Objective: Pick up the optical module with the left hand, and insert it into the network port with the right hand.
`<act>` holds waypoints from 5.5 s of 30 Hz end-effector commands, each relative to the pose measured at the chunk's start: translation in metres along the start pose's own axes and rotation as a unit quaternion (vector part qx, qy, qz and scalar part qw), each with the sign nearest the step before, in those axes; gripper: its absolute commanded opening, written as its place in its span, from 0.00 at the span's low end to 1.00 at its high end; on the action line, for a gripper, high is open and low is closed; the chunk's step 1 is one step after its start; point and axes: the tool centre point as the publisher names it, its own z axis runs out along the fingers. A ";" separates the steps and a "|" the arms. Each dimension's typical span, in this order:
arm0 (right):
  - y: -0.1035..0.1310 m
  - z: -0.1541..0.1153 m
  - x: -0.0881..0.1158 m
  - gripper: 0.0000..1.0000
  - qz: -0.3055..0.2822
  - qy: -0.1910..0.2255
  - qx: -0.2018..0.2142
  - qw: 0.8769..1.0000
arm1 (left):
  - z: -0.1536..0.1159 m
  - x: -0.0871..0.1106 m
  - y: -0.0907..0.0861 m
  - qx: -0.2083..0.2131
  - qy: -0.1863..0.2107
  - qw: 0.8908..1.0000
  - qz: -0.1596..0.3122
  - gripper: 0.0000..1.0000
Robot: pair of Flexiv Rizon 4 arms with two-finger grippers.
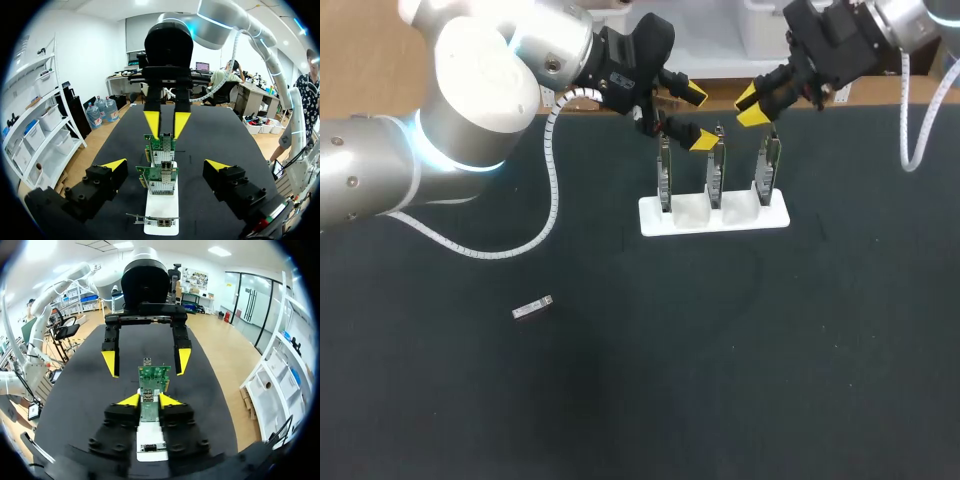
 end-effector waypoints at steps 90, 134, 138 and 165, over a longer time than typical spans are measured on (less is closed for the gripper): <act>0.000 0.039 -0.004 0.00 -0.009 0.012 -0.034 0.999 | 0.000 -0.001 0.002 0.001 0.003 1.000 -0.001 1.00; 0.008 -0.063 0.046 0.00 0.005 0.001 -0.041 0.999 | 0.000 -0.001 0.002 0.001 0.003 1.000 -0.001 1.00; 0.008 -0.065 0.053 0.00 0.014 0.005 -0.037 0.999 | 0.000 -0.001 0.002 0.001 0.003 1.000 -0.001 1.00; 0.008 -0.062 0.057 1.00 0.017 0.014 -0.017 1.000 | 0.000 -0.001 0.002 0.001 0.003 1.000 -0.001 1.00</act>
